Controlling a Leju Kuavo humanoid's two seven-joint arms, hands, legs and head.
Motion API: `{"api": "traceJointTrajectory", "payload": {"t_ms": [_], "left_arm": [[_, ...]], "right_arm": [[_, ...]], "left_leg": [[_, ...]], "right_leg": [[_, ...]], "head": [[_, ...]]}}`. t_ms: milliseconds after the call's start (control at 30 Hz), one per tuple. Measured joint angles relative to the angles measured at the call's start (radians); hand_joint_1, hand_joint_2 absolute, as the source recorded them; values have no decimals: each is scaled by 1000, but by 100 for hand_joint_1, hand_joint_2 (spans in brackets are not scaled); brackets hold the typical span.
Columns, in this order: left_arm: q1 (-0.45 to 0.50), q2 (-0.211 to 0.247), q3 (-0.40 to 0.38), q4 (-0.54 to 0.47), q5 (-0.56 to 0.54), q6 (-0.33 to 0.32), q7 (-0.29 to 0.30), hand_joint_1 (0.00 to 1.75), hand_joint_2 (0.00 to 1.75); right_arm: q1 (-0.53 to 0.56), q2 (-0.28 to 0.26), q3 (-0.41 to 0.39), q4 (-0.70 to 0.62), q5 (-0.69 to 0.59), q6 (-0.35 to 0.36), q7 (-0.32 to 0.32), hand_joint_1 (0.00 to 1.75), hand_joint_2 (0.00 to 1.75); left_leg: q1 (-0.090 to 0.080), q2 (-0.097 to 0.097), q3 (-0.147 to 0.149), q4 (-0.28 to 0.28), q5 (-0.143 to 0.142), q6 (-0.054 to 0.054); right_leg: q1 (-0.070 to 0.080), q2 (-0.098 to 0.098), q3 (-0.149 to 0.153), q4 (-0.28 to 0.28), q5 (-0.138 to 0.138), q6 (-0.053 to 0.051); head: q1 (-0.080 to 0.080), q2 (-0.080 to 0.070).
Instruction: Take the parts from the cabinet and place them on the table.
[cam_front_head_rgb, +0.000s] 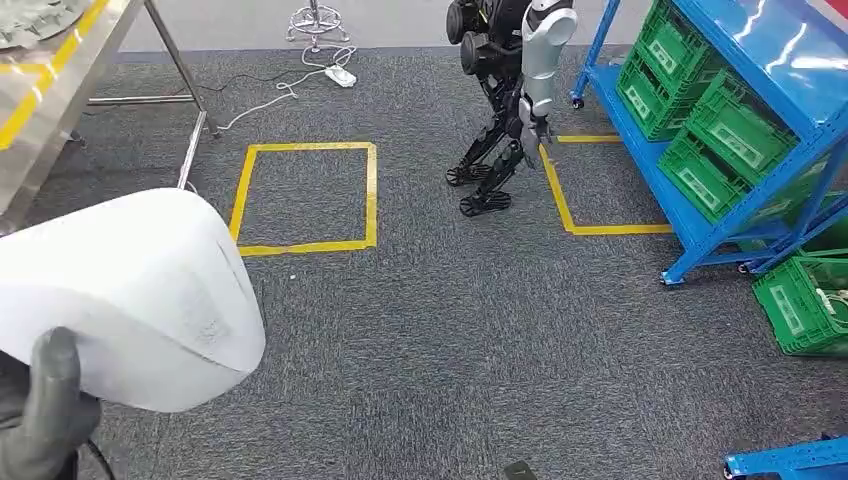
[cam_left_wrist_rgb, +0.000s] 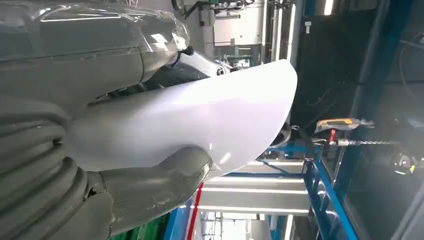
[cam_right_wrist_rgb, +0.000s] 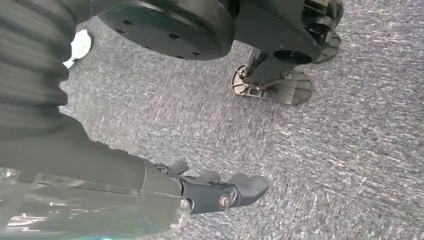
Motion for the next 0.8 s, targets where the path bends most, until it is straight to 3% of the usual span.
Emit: {"api": "traceJointTrajectory", "payload": {"t_ms": [300, 400, 433, 467, 533, 567, 600, 633, 700, 733, 767, 800], "left_arm": [[0, -1, 3, 0, 0, -7, 0, 175, 175], [0, -1, 3, 0, 0, -7, 2, 175, 175], [0, -1, 3, 0, -1, -7, 2, 175, 175], [0, -1, 3, -1, -2, -7, 2, 175, 175], [1, -1, 3, -1, -2, -7, 2, 175, 175], [3, -2, 2, 0, -2, -7, 2, 175, 175], [3, -2, 2, 0, -2, -7, 2, 175, 175], [4, -2, 2, 0, -2, -7, 2, 175, 175], [4, -2, 2, 0, -2, -6, 2, 175, 175], [4, -2, 2, -1, -3, -6, 2, 175, 175], [5, -3, 2, 0, -3, -5, 2, 175, 175], [2, -3, 2, 0, -4, -4, 1, 175, 175]], "right_arm": [[0, 0, 22, 0, 9, 11, -5, 0, 175], [-1, 2, 30, 0, 8, 12, -1, 0, 175], [-1, 1, 35, -1, 6, 11, 3, 0, 175], [-3, 1, 37, -1, 5, 11, 5, 0, 175], [-5, 2, 41, -1, -1, 11, 6, 0, 175], [-4, 2, 42, -1, -1, 11, 7, 0, 175], [-3, 2, 42, -1, -2, 11, 7, 0, 175], [-1, 2, 42, -1, -2, 11, 7, 0, 175], [-1, 2, 42, -1, -2, 11, 7, 0, 175], [0, 2, 42, -1, -2, 10, 7, 0, 175], [2, 0, 42, -1, -3, 10, 8, 0, 175], [5, -3, 42, -1, -5, 9, 9, 0, 175]], "left_leg": [[-11, -1, 0, 1, -3, 10], [-10, -3, 2, -6, 0, 19], [-7, -3, 9, -12, 3, 23], [-6, -2, 13, -14, 2, 25], [-7, -1, 14, -14, 1, 27], [-8, -1, 14, -14, 0, 27], [-8, -3, 15, -13, -1, 26], [-8, -9, 17, -13, -2, 25], [-8, -26, 24, -13, -5, 21], [-8, -35, 28, -14, -6, 18], [-3, -43, 28, -16, -6, 15], [1, -60, 23, -15, -5, 7]], "right_leg": [[-11, 0, 0, -2, -1, 10], [-14, -1, 2, -2, -5, 22], [-14, -10, -1, 11, -16, 27], [-15, -24, -21, 57, -46, 30], [-20, -38, -104, 223, -124, 35], [-21, -41, -144, 295, -146, 35], [-21, -41, -163, 323, -143, 35], [-20, -41, -160, 305, -116, 32], [-20, -29, -100, 154, -12, 23], [-20, 3, -58, 59, 35, 17], [-24, 63, -32, 16, 25, 10], [-19, 57, -28, 4, 29, 7]], "head": [[0, 0], [-3, 0], [-3, 0], [5, 0], [10, 0], [10, 0], [11, 0], [11, 0], [11, 0], [10, 0], [6, 0], [-2, 0]]}}
